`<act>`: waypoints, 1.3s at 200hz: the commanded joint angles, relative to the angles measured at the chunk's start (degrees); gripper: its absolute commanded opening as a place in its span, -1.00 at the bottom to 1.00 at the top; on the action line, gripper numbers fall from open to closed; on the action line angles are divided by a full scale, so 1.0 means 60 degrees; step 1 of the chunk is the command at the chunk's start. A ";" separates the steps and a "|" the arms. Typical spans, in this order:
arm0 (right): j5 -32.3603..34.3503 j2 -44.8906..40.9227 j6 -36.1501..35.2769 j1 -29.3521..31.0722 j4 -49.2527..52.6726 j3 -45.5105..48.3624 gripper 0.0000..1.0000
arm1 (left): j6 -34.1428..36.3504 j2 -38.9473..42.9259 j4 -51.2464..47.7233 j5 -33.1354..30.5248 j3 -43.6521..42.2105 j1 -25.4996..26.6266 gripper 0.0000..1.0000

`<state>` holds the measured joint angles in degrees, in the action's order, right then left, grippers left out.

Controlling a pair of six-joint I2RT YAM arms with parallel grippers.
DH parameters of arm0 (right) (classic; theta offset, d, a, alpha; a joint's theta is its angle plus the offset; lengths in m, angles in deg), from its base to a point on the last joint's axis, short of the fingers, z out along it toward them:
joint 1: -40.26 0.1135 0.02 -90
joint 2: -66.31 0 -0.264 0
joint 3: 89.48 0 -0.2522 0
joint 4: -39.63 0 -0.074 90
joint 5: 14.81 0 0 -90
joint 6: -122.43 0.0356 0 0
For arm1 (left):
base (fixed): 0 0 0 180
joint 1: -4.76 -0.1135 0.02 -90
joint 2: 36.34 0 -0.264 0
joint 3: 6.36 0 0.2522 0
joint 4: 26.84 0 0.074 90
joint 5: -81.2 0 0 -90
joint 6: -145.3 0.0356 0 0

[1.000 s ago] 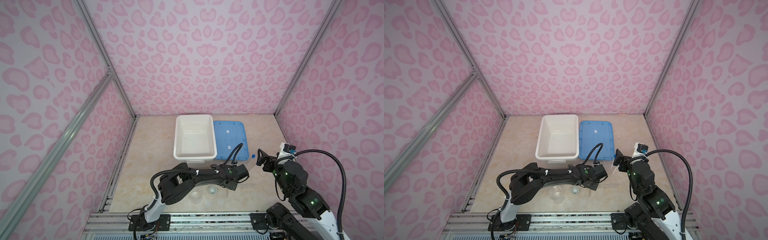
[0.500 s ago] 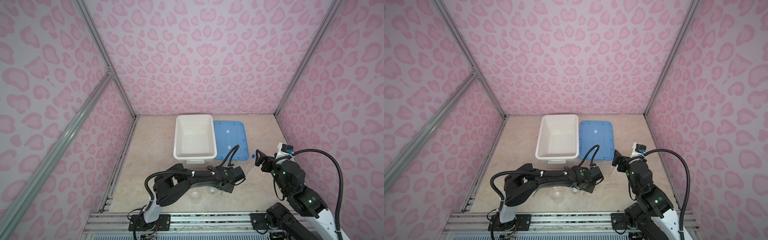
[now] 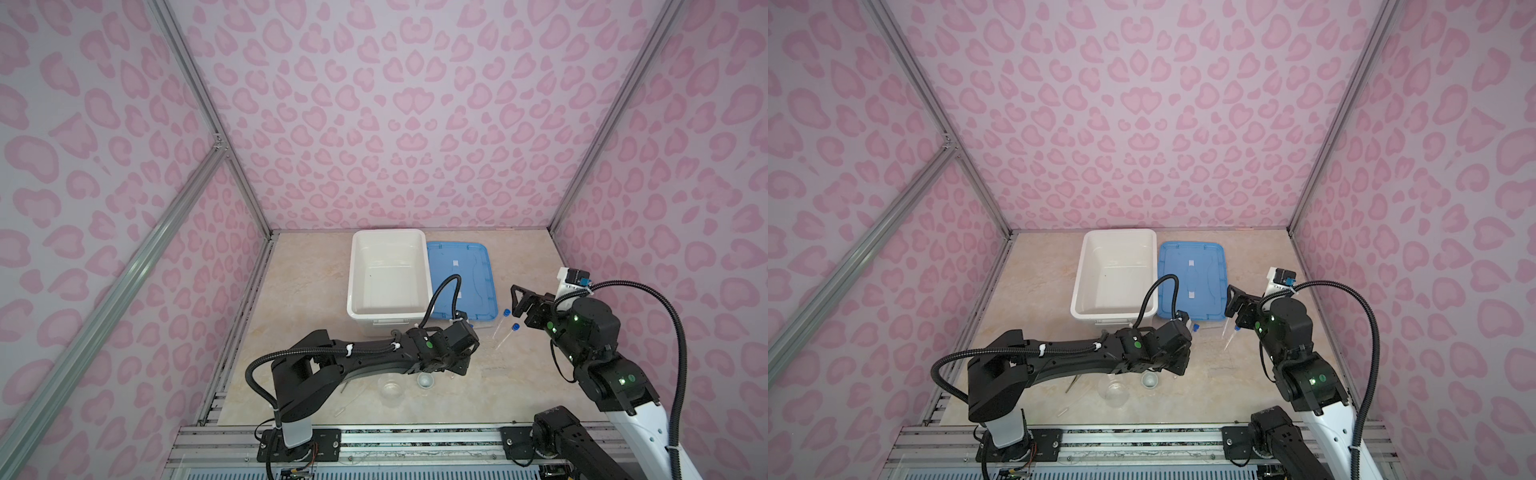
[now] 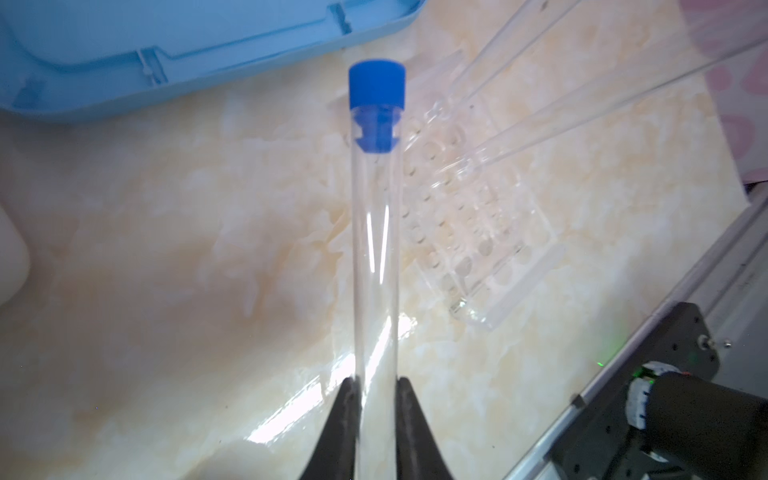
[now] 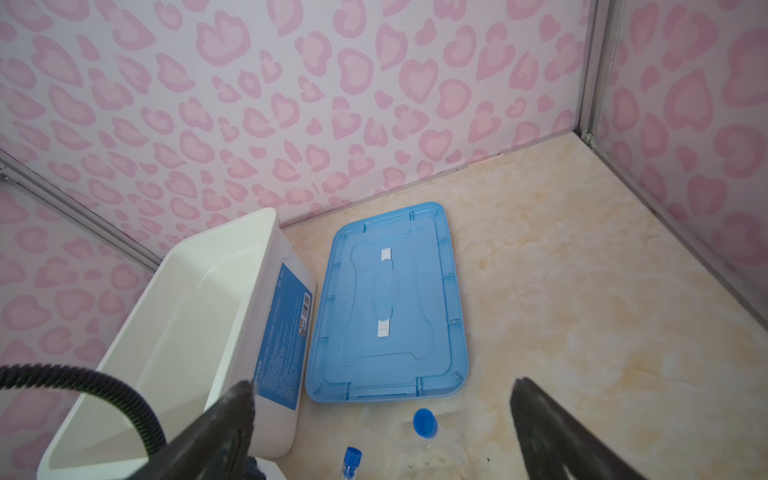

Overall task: Organize the chemistry lab equipment
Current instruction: 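Grasp the last blue-capped tube with the left gripper and lift it upright, then grasp the tube's blue cap with the right gripper while the left gripper opens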

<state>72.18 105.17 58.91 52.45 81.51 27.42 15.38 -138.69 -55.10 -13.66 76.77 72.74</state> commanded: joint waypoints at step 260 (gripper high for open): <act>-0.4029 0.2654 0.0763 0.2130 0.0263 -0.0857 -0.49 | 0.1988 0.3465 0.3764 -0.1104 -0.2520 0.0233 -0.75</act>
<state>48.10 121.58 63.72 65.13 82.85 21.89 26.85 -117.44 -34.38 -19.41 60.94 74.12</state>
